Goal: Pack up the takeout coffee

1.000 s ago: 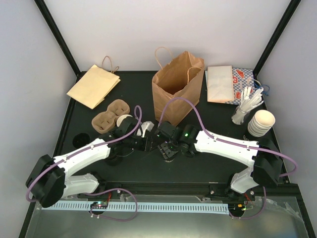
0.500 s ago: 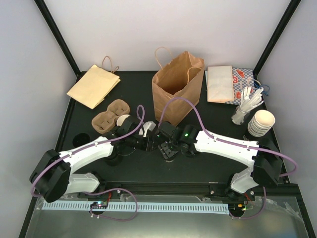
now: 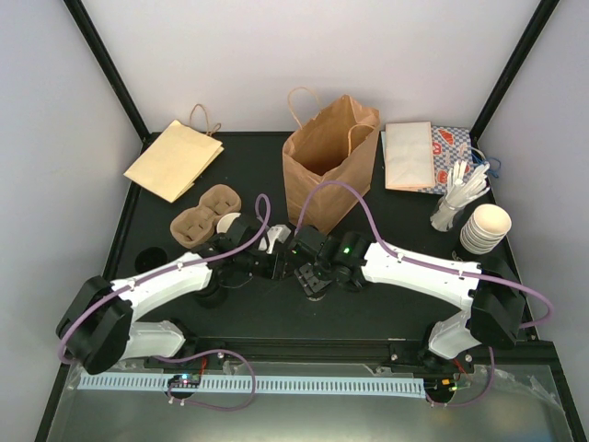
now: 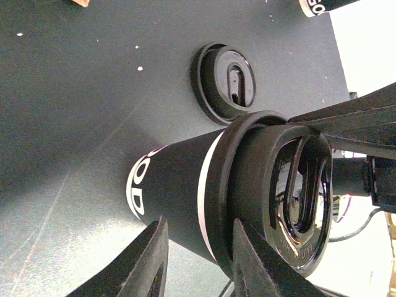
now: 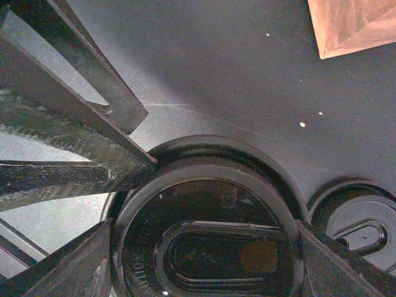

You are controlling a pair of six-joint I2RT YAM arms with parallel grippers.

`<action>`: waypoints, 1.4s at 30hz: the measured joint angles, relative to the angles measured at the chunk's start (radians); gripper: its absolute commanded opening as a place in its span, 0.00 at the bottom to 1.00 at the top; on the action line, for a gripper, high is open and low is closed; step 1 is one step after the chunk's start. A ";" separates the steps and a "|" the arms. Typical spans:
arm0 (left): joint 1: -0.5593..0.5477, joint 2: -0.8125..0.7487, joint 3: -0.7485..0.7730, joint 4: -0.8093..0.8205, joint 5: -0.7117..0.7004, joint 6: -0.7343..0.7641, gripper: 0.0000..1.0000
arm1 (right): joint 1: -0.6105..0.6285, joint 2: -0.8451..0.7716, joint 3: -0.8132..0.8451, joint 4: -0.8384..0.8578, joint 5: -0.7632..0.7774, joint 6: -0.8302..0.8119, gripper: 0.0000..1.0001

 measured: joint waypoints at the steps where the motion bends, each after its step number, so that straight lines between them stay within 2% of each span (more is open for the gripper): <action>1: -0.001 -0.005 0.002 -0.007 -0.008 0.003 0.30 | 0.000 0.000 0.000 0.001 0.000 0.000 0.74; 7: -0.010 -0.077 0.028 -0.114 -0.092 0.031 0.31 | 0.001 0.001 0.000 0.004 0.002 -0.004 0.74; 13: -0.005 -0.182 0.130 -0.264 -0.201 0.074 0.34 | 0.001 -0.005 0.000 0.002 0.009 -0.003 0.72; 19: 0.013 -0.293 0.223 -0.375 -0.327 0.117 0.45 | 0.001 -0.027 0.000 -0.041 0.049 -0.005 0.71; 21: 0.022 -0.332 0.239 -0.398 -0.369 0.130 0.54 | 0.001 -0.043 0.000 -0.055 0.061 -0.009 0.71; 25: 0.053 -0.365 0.287 -0.447 -0.428 0.164 0.93 | -0.010 -0.085 0.010 -0.083 0.085 -0.028 0.71; 26: 0.061 -0.363 0.307 -0.458 -0.441 0.169 0.98 | -0.015 -0.097 0.014 -0.089 0.091 -0.033 0.71; 35: 0.117 -0.270 0.509 -0.491 -0.553 0.208 0.99 | -0.081 -0.199 0.066 -0.134 0.143 -0.072 0.71; 38: 0.138 -0.185 0.618 -0.495 -0.558 0.243 0.99 | -0.104 -0.245 0.075 -0.143 0.161 -0.079 0.71; 42: 0.182 0.005 0.832 -0.504 -0.544 0.295 0.99 | -0.123 -0.311 0.082 -0.164 0.177 -0.083 0.71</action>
